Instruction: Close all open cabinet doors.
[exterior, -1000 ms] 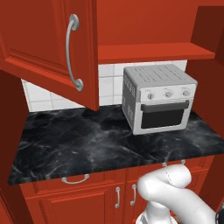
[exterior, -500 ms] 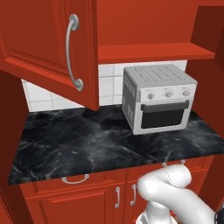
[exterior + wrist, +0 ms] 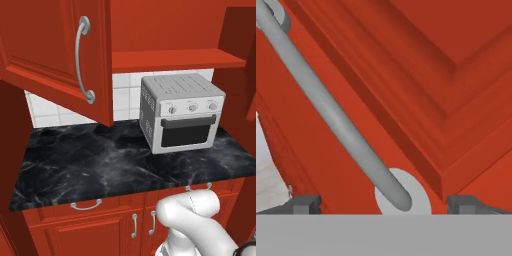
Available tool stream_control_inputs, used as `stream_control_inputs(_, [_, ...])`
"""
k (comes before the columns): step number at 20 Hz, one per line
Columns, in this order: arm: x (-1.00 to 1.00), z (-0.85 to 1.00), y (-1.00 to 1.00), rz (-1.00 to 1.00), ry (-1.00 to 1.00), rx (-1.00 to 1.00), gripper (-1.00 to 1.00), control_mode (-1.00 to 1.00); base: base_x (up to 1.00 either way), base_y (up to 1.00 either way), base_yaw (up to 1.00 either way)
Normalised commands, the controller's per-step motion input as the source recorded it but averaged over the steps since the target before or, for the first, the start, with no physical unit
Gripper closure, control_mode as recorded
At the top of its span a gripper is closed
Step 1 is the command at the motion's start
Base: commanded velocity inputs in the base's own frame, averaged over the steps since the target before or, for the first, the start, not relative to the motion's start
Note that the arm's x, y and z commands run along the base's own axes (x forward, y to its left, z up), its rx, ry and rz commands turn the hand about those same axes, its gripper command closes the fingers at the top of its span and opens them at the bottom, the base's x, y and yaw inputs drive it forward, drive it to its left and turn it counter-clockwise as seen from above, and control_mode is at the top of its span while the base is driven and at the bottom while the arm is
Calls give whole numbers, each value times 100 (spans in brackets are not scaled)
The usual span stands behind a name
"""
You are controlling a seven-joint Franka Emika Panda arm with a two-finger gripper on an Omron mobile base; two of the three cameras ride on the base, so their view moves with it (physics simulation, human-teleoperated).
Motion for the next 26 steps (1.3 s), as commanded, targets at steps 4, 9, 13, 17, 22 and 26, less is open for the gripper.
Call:
stream_control_inputs(4, [55,4,83,-10,0,0,-100,-100,0,0,0])
stream_control_inputs(9, [61,9,81,-12,0,0,-100,-100,0,0,0])
stream_control_inputs(13, [64,12,78,-14,0,0,-100,-100,0,0,0])
stream_control_inputs(17, [67,14,65,-15,0,0,-100,-100,0,0,0])
stream_control_inputs(22, [66,20,51,-13,5,0,-100,-100,0,0,0])
stream_control_inputs(26, [68,22,37,-10,8,0,-100,-100,0,0,0])
